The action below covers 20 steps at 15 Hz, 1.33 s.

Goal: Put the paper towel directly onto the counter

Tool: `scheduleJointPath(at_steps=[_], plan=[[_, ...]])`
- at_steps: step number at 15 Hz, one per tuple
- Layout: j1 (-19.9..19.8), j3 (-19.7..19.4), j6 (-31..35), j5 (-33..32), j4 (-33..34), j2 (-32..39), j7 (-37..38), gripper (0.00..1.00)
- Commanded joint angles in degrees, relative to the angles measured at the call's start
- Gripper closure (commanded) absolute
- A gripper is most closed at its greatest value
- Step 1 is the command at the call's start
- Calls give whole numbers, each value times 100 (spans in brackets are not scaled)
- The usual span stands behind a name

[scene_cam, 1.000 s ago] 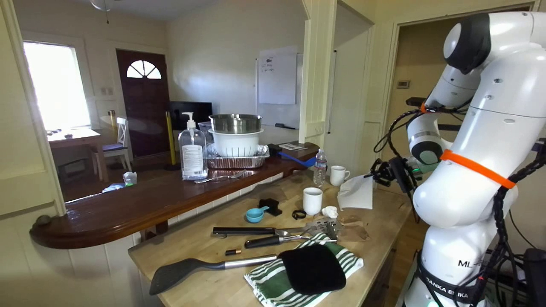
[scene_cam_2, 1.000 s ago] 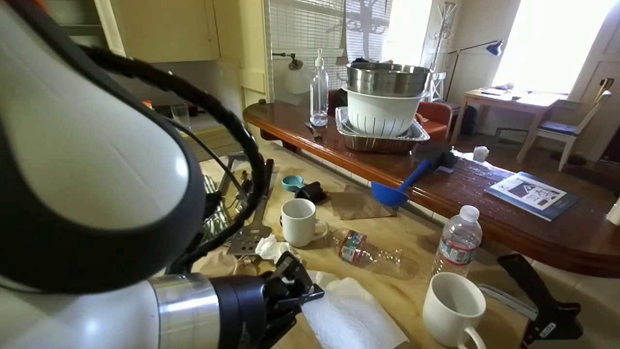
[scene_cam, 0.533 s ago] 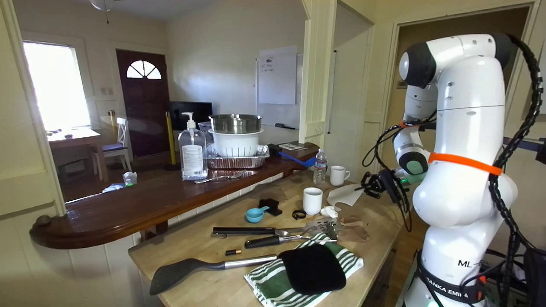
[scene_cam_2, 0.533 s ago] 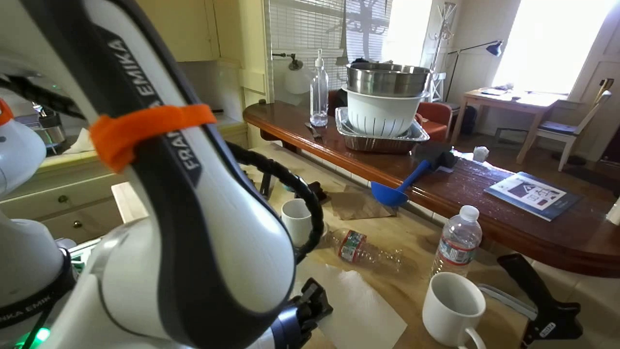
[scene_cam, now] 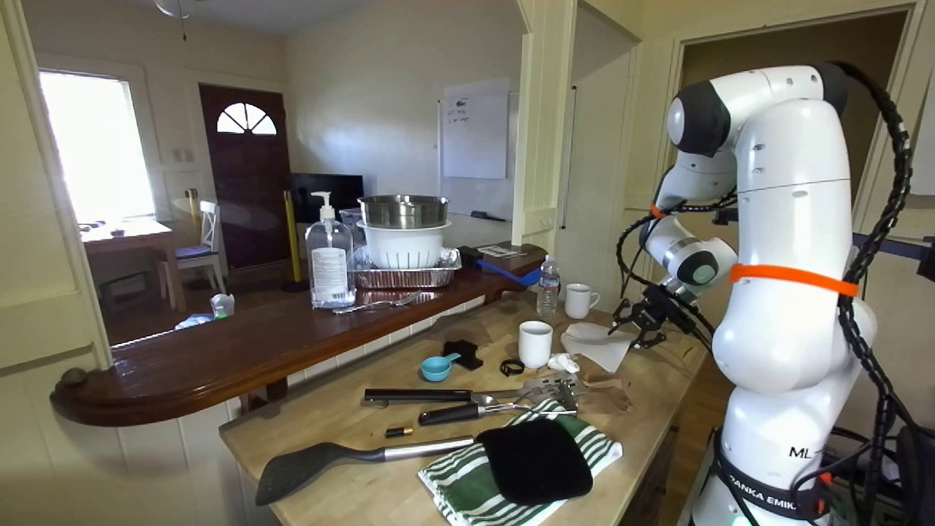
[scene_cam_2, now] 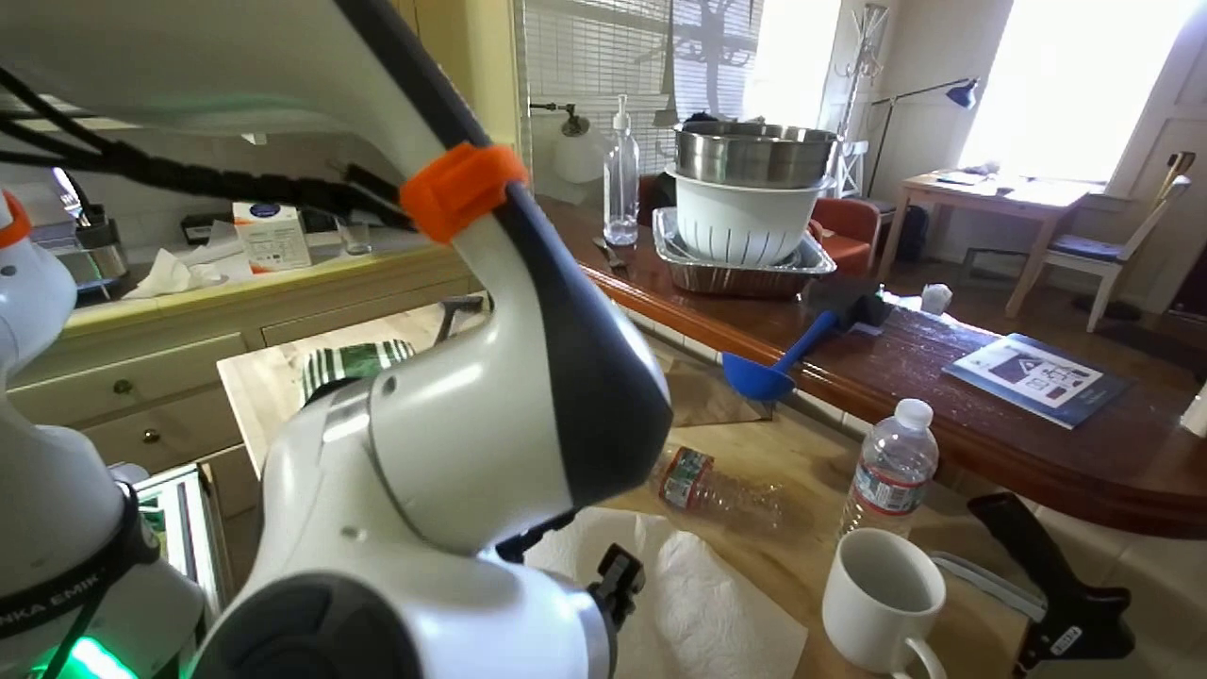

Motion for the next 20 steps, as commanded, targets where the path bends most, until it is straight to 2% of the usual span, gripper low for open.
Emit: scheduleJointPath(at_steps=[1,3,7,10,13,14,15,17,20], plan=[[1239,-844,560,-1579,-220,-552,1275,6],[1857,-1301,581,-2521,-122,-605,1850,0],[2848,-1966,189,-4363,171,-820,2588,0],[3454,-2247,335,-5728,360,-1028,3099,0],[3839,-2328,297,-7081,605,-1251,3546,0],[3915,-2305,251,-7533,693,-1322,3682,0],[2759,-1260,366,-6851,629,-1064,3397,0],[2863,-1240,376,-7220,717,-1130,3535,0],[2876,-1264,377,-7301,727,-1138,3530,0]])
